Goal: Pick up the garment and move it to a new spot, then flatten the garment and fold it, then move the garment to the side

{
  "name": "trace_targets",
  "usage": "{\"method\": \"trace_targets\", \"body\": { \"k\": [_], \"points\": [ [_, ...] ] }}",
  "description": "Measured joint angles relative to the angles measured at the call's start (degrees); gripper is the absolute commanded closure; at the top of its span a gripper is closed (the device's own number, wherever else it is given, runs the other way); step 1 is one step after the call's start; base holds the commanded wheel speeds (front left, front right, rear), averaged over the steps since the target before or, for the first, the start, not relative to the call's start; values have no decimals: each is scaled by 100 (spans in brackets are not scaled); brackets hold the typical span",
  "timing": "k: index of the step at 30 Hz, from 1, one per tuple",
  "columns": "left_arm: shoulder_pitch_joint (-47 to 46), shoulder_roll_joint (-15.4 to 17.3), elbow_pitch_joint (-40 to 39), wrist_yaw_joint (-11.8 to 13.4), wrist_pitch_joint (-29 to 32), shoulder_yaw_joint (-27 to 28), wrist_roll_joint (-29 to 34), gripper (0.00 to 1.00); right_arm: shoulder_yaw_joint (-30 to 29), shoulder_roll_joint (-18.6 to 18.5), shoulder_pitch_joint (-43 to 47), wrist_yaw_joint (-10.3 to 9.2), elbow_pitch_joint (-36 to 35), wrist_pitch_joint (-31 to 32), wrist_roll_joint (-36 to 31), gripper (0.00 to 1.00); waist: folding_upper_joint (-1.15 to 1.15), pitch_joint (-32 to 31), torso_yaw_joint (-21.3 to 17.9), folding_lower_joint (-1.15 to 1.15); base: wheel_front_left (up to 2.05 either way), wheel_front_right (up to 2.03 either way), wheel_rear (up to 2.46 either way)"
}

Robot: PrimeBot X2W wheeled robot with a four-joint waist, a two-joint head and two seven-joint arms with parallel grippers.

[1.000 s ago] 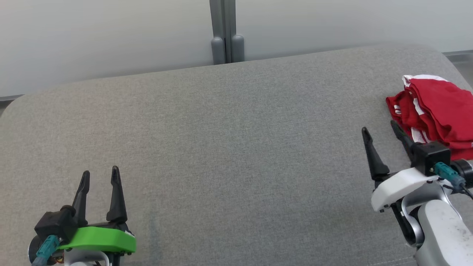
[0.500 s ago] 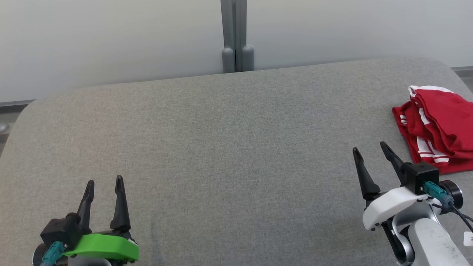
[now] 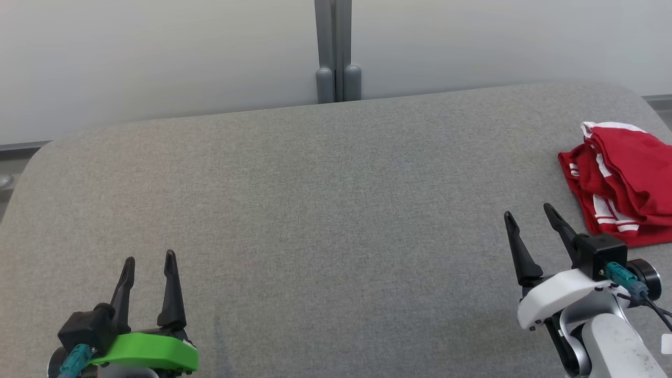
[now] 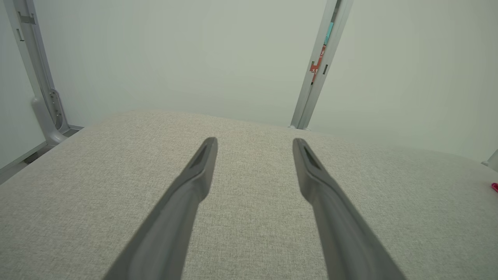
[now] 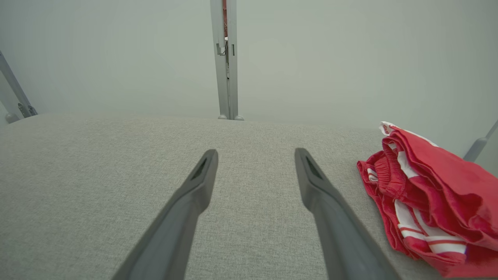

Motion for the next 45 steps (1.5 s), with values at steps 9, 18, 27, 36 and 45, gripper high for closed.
{"method": "trace_targets", "body": {
  "k": [9,18,27,36,45],
  "points": [
    [4,-2,-10,0,0,27,-8,0,48,23,2,0,10,-19,-12,0,0,4,-22,0,0,0,0],
    [8,2,-14,0,0,41,-14,0,123,26,-7,0,48,-26,-10,0,0,8,-53,0,0,0,0],
    [94,-108,398,1,15,-19,-33,100,158,187,327,0,435,-8,30,100,0,9,-55,0,0,0,0],
    [118,-113,394,1,280,18,-879,100,13,269,360,0,421,199,964,100,0,10,-45,0,0,0,0],
    [100,-113,337,1,508,75,-1705,100,-134,353,358,0,345,377,1863,100,0,11,-35,0,0,0,0]
  ]
}}
